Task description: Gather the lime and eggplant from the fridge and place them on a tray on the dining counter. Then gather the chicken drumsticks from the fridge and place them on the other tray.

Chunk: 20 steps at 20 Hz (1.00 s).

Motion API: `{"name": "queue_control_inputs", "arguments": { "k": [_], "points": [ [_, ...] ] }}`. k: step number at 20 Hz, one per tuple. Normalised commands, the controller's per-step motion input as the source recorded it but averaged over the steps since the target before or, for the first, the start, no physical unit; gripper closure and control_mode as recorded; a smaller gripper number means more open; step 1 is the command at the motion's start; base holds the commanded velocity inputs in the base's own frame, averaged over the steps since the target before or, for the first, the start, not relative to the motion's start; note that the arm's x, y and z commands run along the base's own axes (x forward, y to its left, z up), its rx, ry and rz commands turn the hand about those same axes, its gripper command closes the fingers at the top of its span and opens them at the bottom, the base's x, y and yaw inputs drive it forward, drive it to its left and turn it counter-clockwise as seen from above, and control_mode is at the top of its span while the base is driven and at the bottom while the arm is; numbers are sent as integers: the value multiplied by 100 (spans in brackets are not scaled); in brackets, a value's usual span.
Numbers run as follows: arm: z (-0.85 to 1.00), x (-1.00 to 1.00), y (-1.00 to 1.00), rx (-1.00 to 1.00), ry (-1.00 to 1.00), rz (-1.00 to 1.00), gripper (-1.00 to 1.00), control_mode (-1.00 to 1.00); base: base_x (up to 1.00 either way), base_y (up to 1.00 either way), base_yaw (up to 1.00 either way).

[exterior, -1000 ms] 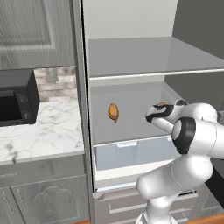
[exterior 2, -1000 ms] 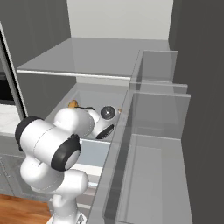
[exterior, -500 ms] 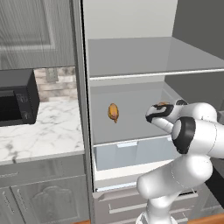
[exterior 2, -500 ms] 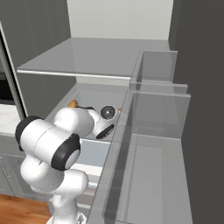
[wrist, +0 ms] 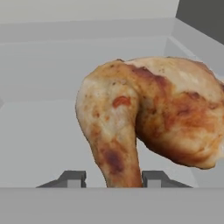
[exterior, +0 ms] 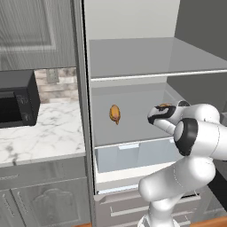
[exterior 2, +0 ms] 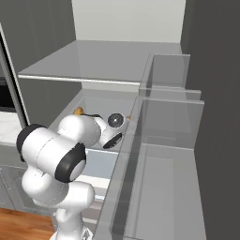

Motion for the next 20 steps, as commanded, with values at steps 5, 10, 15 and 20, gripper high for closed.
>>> {"name": "queue_control_inputs", "arguments": {
  "k": [5, 10, 15, 20],
  "points": [
    [0, 0, 0, 0, 0, 0, 100, -100, 0, 0, 0],
    [2, 0, 0, 0, 0, 0, 100, -100, 0, 0, 0],
    [3, 0, 0, 0, 0, 0, 100, -100, 0, 0, 0],
    [6, -1, 0, 0, 0, 0, 100, -100, 0, 0, 0]
  ]
}}
